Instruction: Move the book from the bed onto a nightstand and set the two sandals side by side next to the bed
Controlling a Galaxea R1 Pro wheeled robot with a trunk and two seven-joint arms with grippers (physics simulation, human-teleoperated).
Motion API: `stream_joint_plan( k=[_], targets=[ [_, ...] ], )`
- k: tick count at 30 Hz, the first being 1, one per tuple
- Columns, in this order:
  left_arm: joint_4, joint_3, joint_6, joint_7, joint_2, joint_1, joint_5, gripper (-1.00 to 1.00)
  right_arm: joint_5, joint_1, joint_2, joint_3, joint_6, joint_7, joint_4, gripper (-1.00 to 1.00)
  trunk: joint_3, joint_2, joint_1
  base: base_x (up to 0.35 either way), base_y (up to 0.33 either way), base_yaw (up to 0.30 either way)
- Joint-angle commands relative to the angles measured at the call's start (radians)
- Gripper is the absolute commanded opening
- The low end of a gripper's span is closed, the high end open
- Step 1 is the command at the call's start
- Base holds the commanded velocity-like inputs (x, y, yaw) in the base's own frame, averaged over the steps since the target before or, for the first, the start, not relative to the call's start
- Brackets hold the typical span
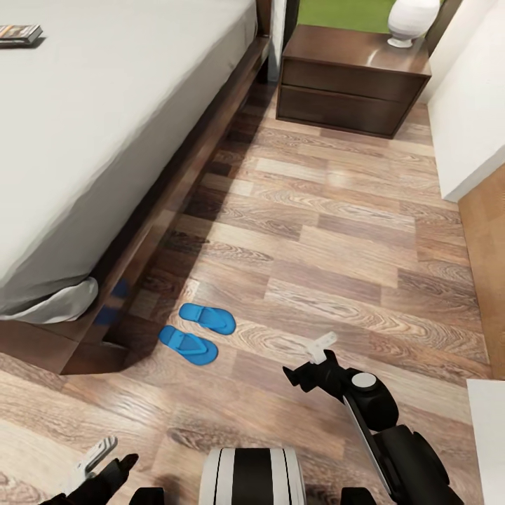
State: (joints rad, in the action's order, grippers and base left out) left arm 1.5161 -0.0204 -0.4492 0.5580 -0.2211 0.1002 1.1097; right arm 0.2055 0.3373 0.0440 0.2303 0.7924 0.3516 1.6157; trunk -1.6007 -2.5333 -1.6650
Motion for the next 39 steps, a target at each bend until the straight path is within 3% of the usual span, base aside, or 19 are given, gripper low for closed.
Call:
stream_joint_plan(
  k=[1, 3, 5, 6, 9, 10, 11, 12, 14, 21, 33, 35, 39],
  targets=[
    [0.001, -0.021, -0.02, 0.01, 0.0, -0.027, 0.008, 1.0, 0.011, 0.001, 0.001, 0.001, 0.004, 0.007, 0.001, 1.0, -0.001, 0.0, 0.0, -0.019, 0.0, -0.125],
    [0.0, -0.058, -0.053, 0.013, 0.002, -0.082, 0.007, 1.0, 0.011, 0.001, 0.001, -0.001, 0.004, 0.007, 0.001, 1.0, -0.001, 0.0, 0.0, -0.013, 0.0, -0.09],
    [-0.003, -0.129, -0.098, 0.015, 0.005, -0.186, 0.007, 1.0, 0.01, 0.001, 0.007, -0.018, 0.003, 0.008, 0.001, 1.0, 0.003, 0.0, 0.001, -0.006, 0.0, -0.042],
    [-0.004, -0.147, -0.107, 0.016, 0.006, -0.209, 0.007, 1.0, 0.01, 0.002, 0.008, -0.023, 0.003, 0.008, 0.001, 1.0, 0.007, 0.0, 0.001, -0.004, 0.0, -0.026],
    [-0.006, -0.164, -0.115, 0.016, 0.007, -0.23, 0.007, 1.0, 0.01, 0.002, 0.009, -0.029, 0.003, 0.008, 0.001, 1.0, 0.019, 0.001, 0.002, -0.003, 0.0, -0.023],
    [-0.011, -0.193, -0.125, 0.017, 0.009, -0.273, 0.006, 1.0, 0.011, 0.003, 0.009, -0.044, 0.002, 0.008, 0.001, 1.0, 0.023, 0.001, 0.003, -0.002, 0.0, -0.013],
    [-0.017, -0.213, -0.132, 0.02, 0.011, -0.308, 0.005, 1.0, 0.01, 0.007, 0.006, -0.082, 0.002, 0.009, 0.001, 1.0, 0.027, 0.001, 0.003, -0.001, 0.0, -0.009],
    [-0.017, -0.213, -0.132, 0.02, 0.011, -0.308, 0.005, 1.0, 0.01, 0.007, 0.006, -0.082, 0.002, 0.009, 0.001, 1.0, 0.03, 0.002, 0.004, -0.001, 0.0, -0.007],
    [-0.025, -0.23, -0.137, 0.026, 0.014, -0.341, 0.005, 1.0, 0.009, 0.013, 0.003, -0.126, 0.001, 0.01, 0.001, 1.0, 0.038, 0.002, 0.005, -0.001, 0.0, -0.006],
    [-0.037, -0.248, -0.137, 0.036, 0.018, -0.369, 0.005, 1.0, 0.008, 0.013, 0.001, -0.164, -0.001, 0.01, 0.001, 1.0, 0.065, 0.004, 0.008, 0.0, 0.0, -0.002],
    [-0.113, -0.31, -0.114, 0.038, 0.04, -0.373, -0.003, 1.0, 0.008, 0.012, -0.006, -0.175, -0.009, 0.01, 0.001, 1.0, 0.112, 0.006, 0.013, 0.0, 0.0, -0.001],
    [-0.149, -0.314, -0.096, 0.039, 0.043, -0.373, -0.015, 1.0, 0.008, 0.011, -0.047, -0.174, -0.012, 0.007, 0.001, 1.0, 0.119, 0.007, 0.014, 0.0, 0.0, -0.12],
    [-0.176, -0.314, -0.07, 0.039, 0.043, -0.374, -0.018, 1.0, 0.008, 0.008, -0.063, -0.174, -0.014, 0.006, 0.001, 1.0, 0.135, 0.008, 0.016, 0.0, 0.0, -0.203]
  ],
)
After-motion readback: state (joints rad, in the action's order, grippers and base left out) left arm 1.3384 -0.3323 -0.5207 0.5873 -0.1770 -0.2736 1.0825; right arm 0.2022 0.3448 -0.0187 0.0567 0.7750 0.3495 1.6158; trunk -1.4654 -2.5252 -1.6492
